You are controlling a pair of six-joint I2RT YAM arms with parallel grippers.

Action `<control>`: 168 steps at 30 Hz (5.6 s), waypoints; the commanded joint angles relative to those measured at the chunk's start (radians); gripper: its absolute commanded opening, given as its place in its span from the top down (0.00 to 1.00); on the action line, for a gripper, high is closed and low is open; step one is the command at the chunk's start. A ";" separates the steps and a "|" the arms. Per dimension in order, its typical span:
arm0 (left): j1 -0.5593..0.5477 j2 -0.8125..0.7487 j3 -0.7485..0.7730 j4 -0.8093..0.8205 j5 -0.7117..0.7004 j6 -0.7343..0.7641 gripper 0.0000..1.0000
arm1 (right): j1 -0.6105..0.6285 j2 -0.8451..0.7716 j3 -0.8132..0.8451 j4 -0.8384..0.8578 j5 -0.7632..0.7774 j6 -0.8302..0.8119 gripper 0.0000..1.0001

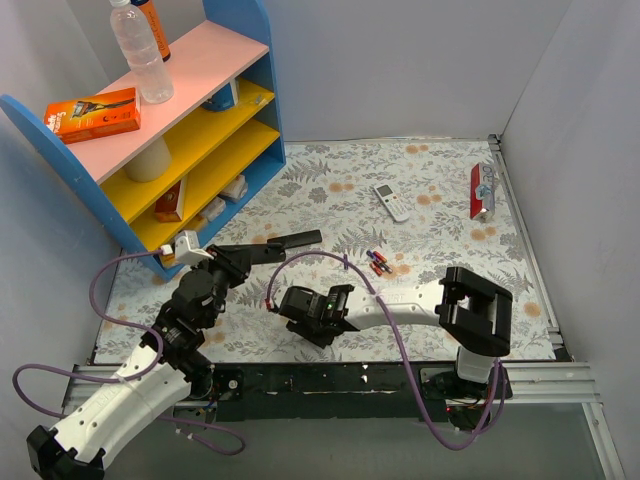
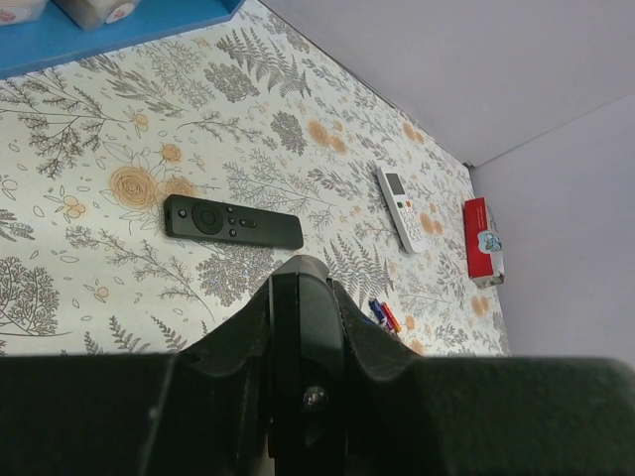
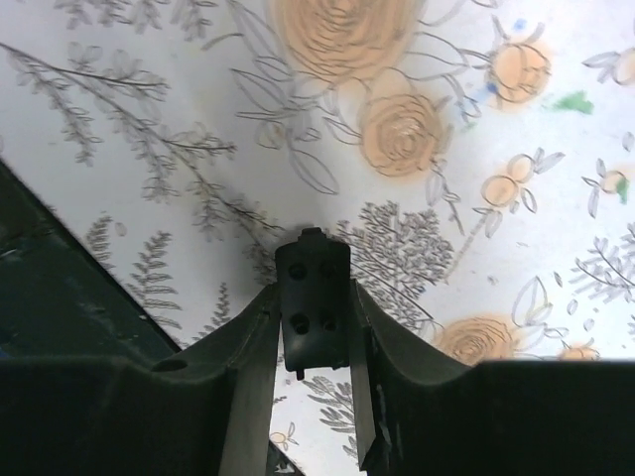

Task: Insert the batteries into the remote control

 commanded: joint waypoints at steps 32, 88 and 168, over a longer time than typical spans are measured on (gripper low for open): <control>0.004 0.373 0.068 0.292 0.593 0.070 1.00 | -0.429 -0.680 -0.408 0.413 -0.313 -0.255 0.13; -0.025 0.348 -0.148 0.703 0.518 -0.089 0.49 | -0.227 -0.436 -0.281 0.689 -0.042 0.122 0.98; 0.052 0.604 -0.292 0.984 0.622 -0.028 1.00 | -0.846 0.029 0.024 0.135 -0.154 -0.182 0.79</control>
